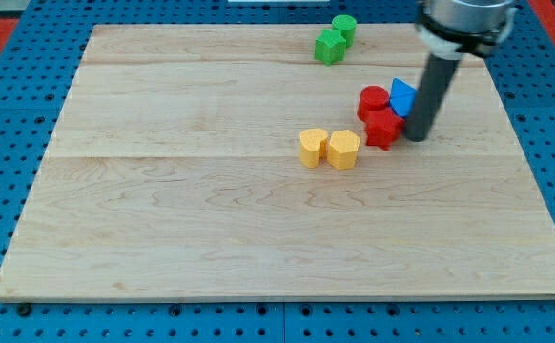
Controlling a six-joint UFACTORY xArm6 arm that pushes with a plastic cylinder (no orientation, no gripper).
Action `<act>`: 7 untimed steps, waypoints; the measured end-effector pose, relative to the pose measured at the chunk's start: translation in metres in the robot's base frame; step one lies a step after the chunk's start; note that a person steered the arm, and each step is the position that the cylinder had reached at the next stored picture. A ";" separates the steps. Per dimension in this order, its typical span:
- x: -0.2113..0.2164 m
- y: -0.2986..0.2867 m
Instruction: Keep the blue blocks at the right side of the red circle
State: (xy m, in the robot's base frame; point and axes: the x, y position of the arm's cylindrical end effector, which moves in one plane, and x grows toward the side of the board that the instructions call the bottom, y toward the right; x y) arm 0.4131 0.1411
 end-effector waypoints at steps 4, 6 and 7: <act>-0.015 0.030; 0.024 0.038; 0.057 0.075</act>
State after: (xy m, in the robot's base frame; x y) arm 0.4704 0.2160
